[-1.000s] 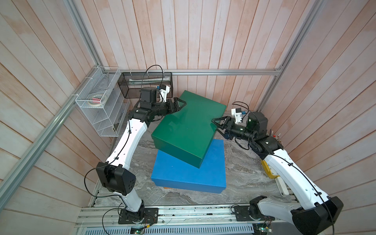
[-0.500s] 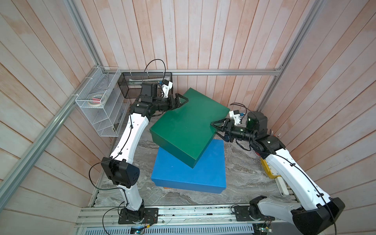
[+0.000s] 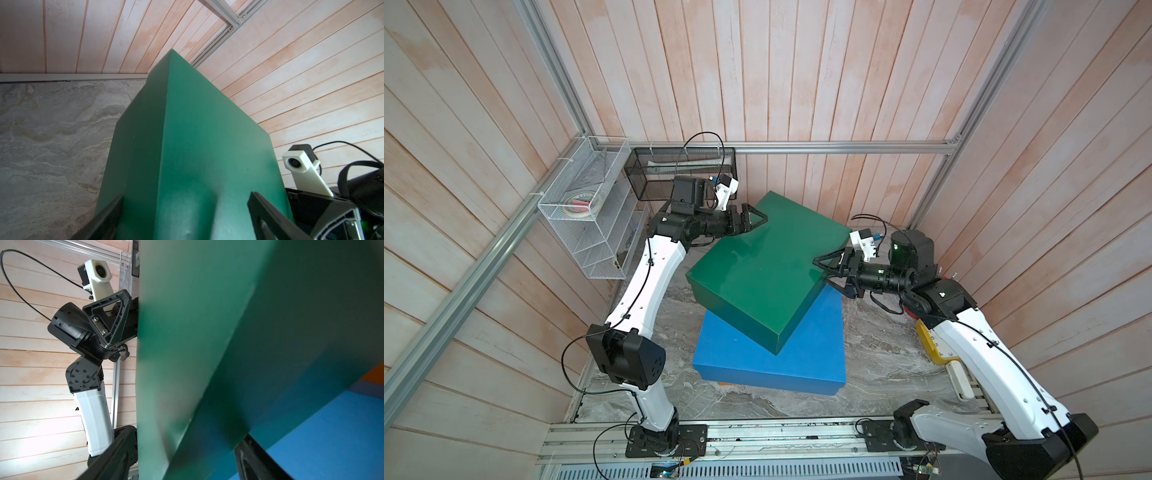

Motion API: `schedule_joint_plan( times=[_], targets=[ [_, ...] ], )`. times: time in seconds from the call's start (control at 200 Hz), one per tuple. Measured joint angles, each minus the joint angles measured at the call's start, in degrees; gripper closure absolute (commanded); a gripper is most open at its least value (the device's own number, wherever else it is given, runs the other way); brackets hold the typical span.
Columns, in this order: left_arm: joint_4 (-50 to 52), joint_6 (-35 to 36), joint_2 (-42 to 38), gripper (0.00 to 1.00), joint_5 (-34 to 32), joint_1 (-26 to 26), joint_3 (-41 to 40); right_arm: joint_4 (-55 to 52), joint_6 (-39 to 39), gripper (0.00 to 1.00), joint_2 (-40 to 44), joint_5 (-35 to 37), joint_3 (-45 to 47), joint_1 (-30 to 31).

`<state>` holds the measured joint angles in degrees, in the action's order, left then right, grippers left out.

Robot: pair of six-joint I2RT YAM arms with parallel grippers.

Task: Stack the shoeboxes
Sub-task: Place the shoebox at the shoebox.

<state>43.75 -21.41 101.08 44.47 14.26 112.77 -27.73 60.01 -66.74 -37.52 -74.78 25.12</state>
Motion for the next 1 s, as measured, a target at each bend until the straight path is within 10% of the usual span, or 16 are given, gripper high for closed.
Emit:
schedule_joint_plan(
  times=[0.995],
  targets=[
    [-1.07,2.8,-2.93,0.05,2.89,-0.07,-4.26,-22.93,-28.26,0.09,-9.75,-1.36,-19.3,-16.79]
  ],
)
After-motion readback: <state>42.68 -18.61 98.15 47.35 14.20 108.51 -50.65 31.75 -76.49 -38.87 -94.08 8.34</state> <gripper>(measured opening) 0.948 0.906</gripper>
